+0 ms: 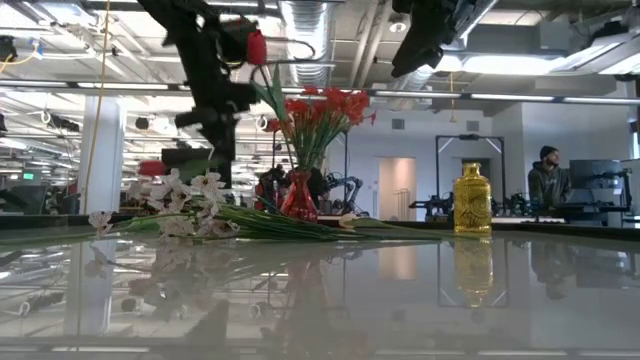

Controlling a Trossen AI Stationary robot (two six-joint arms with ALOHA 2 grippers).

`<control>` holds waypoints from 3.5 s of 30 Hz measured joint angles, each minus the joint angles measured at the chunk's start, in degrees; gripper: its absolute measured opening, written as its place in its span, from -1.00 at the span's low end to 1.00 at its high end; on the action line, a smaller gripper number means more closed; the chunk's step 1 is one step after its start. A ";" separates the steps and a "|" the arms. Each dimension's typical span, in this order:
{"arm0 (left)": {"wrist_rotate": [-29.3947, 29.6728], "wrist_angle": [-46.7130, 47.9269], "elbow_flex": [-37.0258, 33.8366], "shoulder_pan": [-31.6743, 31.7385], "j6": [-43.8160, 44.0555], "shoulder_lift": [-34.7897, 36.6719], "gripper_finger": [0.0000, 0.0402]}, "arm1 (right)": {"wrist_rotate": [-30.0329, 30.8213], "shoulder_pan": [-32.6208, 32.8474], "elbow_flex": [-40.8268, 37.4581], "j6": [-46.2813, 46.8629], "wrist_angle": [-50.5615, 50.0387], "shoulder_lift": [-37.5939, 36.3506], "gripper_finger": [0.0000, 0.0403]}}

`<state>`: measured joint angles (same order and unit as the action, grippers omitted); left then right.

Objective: Sort flowers into vase by color
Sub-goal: Put the pink flower into the red vase

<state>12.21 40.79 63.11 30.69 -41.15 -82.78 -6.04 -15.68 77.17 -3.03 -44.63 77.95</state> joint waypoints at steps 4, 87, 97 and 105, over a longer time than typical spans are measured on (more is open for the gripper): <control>0.95 2.26 0.00 -0.83 1.87 6.52 -1.00 | -0.02 0.47 0.00 -0.04 0.59 0.00 -0.11; -29.26 -36.36 0.00 -19.80 105.37 18.96 -1.00 | 13.45 16.02 -0.02 -91.34 59.97 12.57 -0.48; -29.99 -33.95 0.00 -19.80 105.53 18.99 -1.00 | 13.42 16.09 -0.02 -91.52 59.73 12.57 -0.32; -31.02 -32.97 0.00 -19.80 105.50 18.99 -1.00 | 13.38 16.10 -0.02 -91.54 59.59 12.57 -0.46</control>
<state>-18.81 7.82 63.11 10.90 64.36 -63.79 7.34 0.41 77.14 -94.56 14.96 90.52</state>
